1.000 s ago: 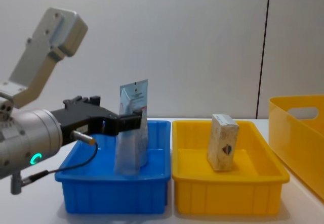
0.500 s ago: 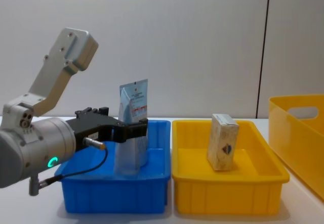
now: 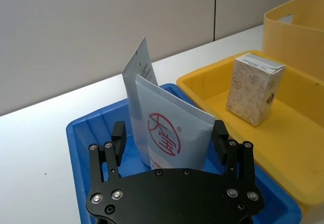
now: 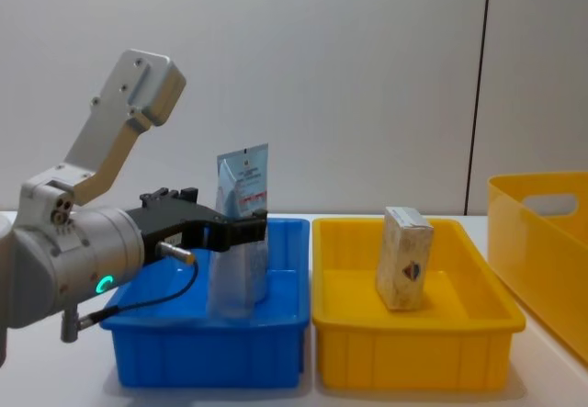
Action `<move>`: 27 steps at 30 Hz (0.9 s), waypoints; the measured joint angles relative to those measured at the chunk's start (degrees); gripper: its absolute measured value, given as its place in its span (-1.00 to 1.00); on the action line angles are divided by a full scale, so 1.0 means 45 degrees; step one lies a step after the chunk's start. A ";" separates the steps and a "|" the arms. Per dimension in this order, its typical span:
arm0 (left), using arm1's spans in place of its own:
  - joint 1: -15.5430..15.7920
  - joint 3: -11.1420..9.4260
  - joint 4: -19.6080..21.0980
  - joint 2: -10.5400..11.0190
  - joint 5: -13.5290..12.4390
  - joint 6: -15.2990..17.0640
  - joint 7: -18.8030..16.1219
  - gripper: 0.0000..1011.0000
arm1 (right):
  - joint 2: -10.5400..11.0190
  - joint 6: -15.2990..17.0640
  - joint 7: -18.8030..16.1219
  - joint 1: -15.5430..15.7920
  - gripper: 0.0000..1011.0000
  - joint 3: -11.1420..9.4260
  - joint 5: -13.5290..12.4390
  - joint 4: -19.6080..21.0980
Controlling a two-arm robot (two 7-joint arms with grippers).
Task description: Bimanual collaborative sorting of washing and personal care products
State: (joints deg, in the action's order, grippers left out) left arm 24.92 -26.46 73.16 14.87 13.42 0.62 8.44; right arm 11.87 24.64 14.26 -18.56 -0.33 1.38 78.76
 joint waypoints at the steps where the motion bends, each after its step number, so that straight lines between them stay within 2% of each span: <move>1: 0.0032 -0.0002 -0.0046 -0.0012 -0.0023 -0.0014 -0.0001 0.98 | 0.0000 0.0000 0.0000 0.0000 0.99 0.0000 0.0000 0.0000; 7: 0.0129 -0.0009 -0.0177 -0.0063 -0.0086 -0.0058 -0.0007 0.79 | 0.0000 0.0000 0.0000 0.0000 0.99 0.0000 0.0000 0.0001; 8: 0.0135 -0.0009 -0.0189 -0.0067 -0.0092 -0.0063 -0.0008 0.68 | -0.0001 0.0000 0.0000 0.0000 0.99 0.0000 0.0000 0.0000; 13: 0.0186 -0.0010 -0.0262 -0.0088 -0.0126 -0.0082 -0.0012 0.42 | 0.0000 0.0000 0.0000 0.0000 0.99 0.0000 0.0000 0.0001; 20: 0.0226 -0.0010 -0.0318 -0.0108 -0.0155 -0.0096 -0.0019 -0.05 | 0.0000 0.0000 0.0000 0.0000 0.99 0.0000 0.0000 0.0000; 22: 0.0233 -0.0010 -0.0325 -0.0110 -0.0159 -0.0097 -0.0021 -0.13 | 0.0000 0.0000 0.0000 0.0000 0.99 0.0000 0.0000 0.0000; 27: 0.0248 -0.0010 -0.0349 -0.0115 -0.0168 -0.0105 -0.0023 -0.50 | 0.0000 0.0000 0.0000 -0.0001 0.99 0.0000 0.0000 0.0000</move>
State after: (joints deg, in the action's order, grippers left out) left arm 26.03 -26.50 71.59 14.35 12.67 0.14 8.33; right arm 11.87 24.64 14.26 -18.56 -0.33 1.38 78.76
